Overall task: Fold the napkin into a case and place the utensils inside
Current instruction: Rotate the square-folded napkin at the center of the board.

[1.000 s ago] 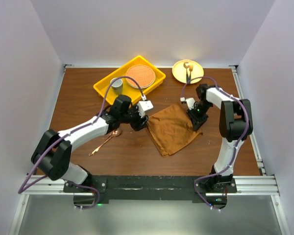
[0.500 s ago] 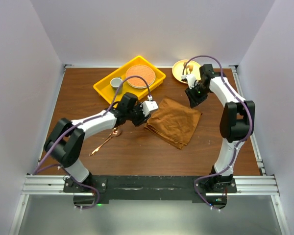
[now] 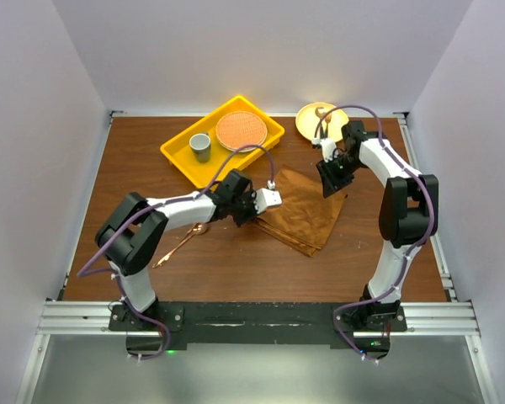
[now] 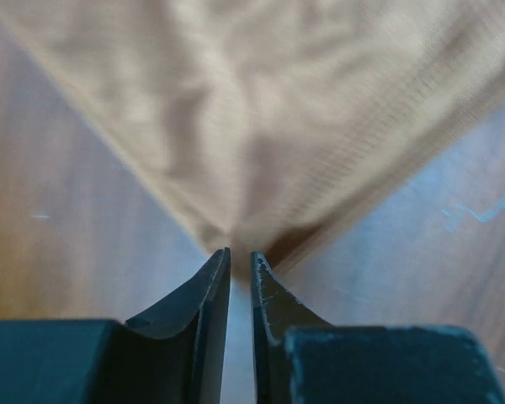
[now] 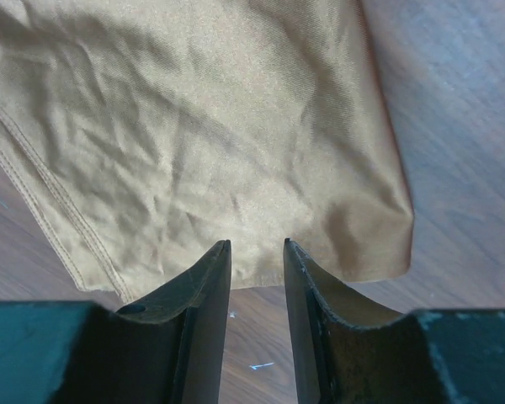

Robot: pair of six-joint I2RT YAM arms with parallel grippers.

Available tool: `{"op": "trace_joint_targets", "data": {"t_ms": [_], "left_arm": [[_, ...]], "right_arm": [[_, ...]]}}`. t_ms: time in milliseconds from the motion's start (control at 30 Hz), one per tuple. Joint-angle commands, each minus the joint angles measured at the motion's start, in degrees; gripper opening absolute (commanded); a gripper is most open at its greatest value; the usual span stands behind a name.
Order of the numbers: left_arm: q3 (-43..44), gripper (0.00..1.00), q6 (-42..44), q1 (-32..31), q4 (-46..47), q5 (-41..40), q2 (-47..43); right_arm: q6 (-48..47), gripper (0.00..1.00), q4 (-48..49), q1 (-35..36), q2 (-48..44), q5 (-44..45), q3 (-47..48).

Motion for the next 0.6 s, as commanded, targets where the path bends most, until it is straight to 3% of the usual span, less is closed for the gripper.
{"op": "trace_joint_targets", "data": {"t_ms": [0, 267, 433, 567], "left_arm": [[-4.4, 0.18, 0.2, -2.7, -2.0, -0.8, -1.6], [-8.1, 0.16, -5.2, -8.8, -4.9, -0.1, -5.4], [-7.1, 0.29, -8.8, -8.7, -6.0, 1.7, -9.8], [-7.8, 0.36, -6.6, -8.7, -0.1, 5.9, -18.9]], "right_arm": [[1.1, 0.35, 0.8, 0.0, 2.3, -1.8, 0.0], [0.0, 0.34, 1.0, 0.5, 6.3, -3.4, 2.4], [-2.3, 0.35, -3.9, 0.4, 2.8, -8.9, 4.7], [-0.9, 0.35, -7.6, 0.1, -3.0, -10.6, 4.1]]}}
